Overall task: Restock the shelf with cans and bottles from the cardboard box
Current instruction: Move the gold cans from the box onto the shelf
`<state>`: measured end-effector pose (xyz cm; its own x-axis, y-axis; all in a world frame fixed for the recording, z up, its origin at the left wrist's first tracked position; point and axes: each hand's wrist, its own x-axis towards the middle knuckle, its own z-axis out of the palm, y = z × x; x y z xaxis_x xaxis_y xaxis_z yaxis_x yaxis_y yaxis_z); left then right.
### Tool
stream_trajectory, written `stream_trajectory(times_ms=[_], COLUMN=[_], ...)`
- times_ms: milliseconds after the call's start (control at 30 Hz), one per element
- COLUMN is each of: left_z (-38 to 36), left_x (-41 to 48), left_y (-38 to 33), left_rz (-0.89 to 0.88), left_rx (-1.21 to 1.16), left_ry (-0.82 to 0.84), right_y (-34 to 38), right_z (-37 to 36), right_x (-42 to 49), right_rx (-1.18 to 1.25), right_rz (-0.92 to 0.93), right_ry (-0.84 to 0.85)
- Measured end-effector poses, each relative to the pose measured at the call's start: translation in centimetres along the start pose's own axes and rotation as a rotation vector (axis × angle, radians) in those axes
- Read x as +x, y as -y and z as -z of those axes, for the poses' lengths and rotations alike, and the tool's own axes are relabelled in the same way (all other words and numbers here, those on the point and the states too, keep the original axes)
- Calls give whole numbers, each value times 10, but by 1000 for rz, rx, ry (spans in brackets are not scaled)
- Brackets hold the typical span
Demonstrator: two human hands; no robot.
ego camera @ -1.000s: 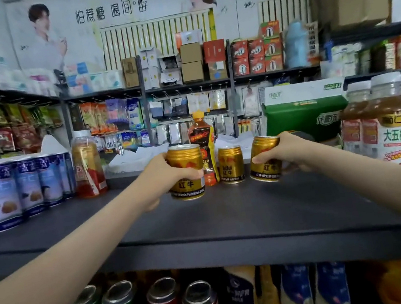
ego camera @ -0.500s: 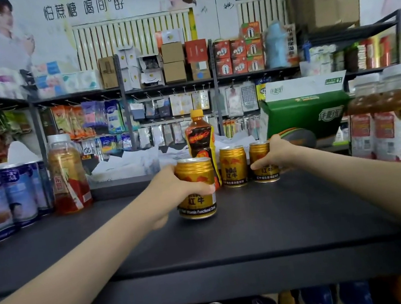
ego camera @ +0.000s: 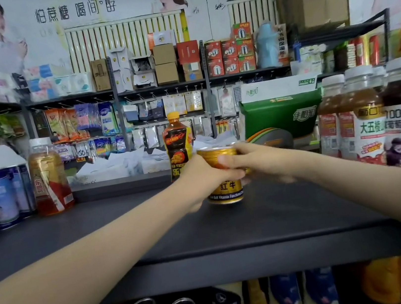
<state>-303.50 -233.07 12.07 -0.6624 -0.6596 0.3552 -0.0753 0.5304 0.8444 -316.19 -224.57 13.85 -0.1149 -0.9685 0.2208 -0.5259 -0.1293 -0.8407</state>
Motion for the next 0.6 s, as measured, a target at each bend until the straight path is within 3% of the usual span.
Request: stream_trajectory(times_ms=[167, 367, 500, 600], left_z=[-19, 7, 16, 13], left_x=[10, 33, 52, 61], left_y=[-6, -7, 10, 21], left_rz=[-117, -331, -318, -355], left_rx=[198, 912, 1248, 1454], left_ry=[177, 9, 0, 24], right_y=[-20, -58, -63, -58], right_z=[32, 75, 83, 86], right_x=[-4, 13, 29, 33], right_rx=[-62, -125, -245, -572], right_rz=[-21, -196, -212, -82], right_ry=[-169, -424, -455, -396])
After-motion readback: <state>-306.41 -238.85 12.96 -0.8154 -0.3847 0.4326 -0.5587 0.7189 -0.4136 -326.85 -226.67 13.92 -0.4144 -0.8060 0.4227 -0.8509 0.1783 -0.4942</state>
